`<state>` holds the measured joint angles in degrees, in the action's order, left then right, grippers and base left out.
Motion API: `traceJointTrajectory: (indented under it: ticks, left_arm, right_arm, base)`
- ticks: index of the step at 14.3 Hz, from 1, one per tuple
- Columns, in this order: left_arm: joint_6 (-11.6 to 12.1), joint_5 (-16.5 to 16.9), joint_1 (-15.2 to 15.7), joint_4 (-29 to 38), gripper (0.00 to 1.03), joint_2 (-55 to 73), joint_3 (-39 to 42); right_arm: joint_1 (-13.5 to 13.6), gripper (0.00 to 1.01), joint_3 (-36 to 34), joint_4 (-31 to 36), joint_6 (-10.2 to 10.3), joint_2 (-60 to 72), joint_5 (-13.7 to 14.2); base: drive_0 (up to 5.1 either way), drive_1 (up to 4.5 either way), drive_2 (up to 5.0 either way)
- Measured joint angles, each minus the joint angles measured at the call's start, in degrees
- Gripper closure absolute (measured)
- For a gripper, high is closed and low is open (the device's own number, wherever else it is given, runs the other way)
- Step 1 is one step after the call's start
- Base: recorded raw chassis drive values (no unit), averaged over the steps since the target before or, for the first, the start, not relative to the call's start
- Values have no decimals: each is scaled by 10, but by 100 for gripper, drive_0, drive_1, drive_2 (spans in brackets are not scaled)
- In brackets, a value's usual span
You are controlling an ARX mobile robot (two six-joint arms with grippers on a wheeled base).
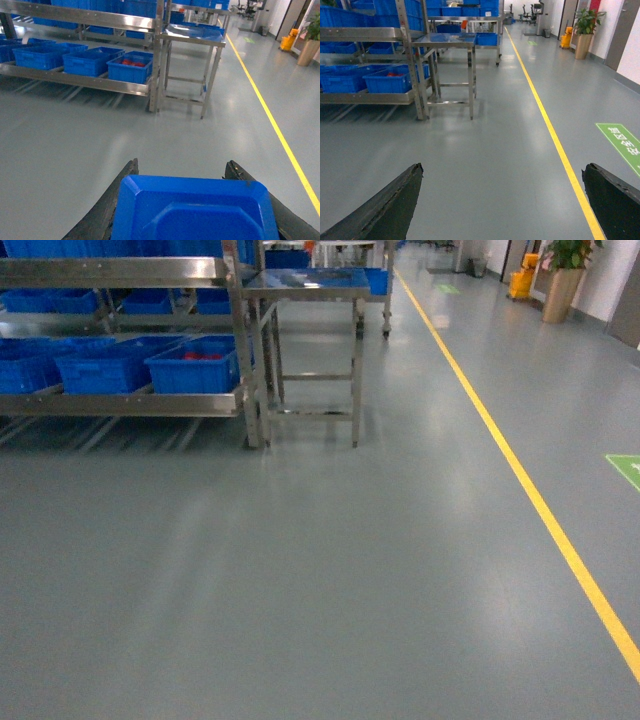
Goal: Pick blue part to blue bin on bottom shelf
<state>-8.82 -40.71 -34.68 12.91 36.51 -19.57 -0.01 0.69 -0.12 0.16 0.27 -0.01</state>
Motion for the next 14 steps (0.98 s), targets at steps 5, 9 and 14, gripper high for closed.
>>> traceJointTrajectory:
  ticks: [5, 9, 14]
  left_arm:
    - [0, 0, 0, 1, 59, 1, 0]
    - [0, 0, 0, 0, 59, 1, 0]
    - [0, 0, 0, 0, 59, 2, 0]
  right_arm:
    - [0, 3, 0, -1, 0, 0, 0]
    - [0, 3, 0, 1, 0, 0, 0]
    - [0, 3, 0, 1, 0, 0, 0]
  base:
    - [-3, 418, -424]
    - [-4, 417, -425]
    - [-9, 413, -430]
